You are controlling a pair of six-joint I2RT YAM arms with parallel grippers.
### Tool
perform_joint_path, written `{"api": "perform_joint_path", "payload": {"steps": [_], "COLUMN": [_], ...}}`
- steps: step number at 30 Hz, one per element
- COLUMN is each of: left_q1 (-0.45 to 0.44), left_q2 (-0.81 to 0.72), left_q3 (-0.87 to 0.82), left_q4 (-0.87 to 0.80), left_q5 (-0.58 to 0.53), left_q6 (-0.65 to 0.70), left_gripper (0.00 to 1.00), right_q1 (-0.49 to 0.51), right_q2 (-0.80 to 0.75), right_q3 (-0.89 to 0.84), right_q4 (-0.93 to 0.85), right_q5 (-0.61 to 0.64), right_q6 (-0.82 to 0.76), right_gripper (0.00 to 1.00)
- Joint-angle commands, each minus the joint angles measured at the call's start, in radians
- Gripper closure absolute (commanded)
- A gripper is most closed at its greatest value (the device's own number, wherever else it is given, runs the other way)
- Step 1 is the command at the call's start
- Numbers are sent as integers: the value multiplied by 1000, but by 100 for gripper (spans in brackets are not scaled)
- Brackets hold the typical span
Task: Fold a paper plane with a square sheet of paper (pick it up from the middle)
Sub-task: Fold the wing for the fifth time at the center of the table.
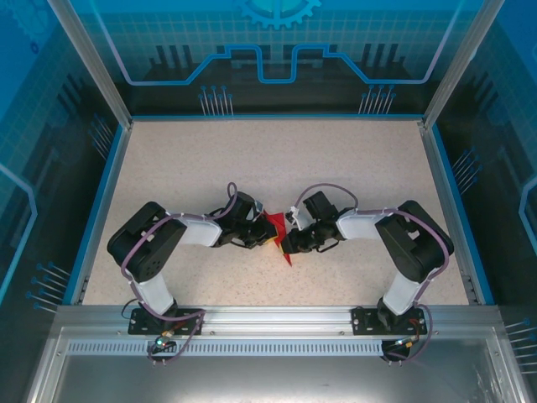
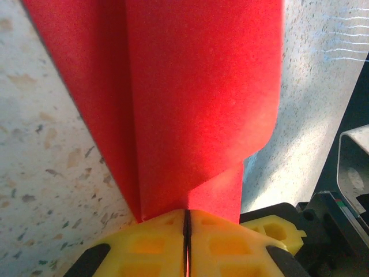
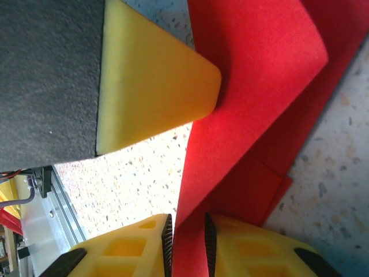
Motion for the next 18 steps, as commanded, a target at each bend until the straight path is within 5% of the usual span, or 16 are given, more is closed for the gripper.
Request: {"api": "perform_joint_path", "payload": {"steps": [1, 18], "left_q1": [-5, -5], "left_q2": [14, 17], "left_q3": [19, 25], "left_q4": [-26, -22], "left_q5": [6, 10], "left_q6": [29, 35], "left_gripper": [90, 90], "right_q1": [-11, -33], "right_q2": [-21, 49], "right_q3": [11, -28], "right_q4": [-65, 0], "right_q5": [-1, -6], "right_q6": [12, 38], "right_gripper": [75, 89]}}
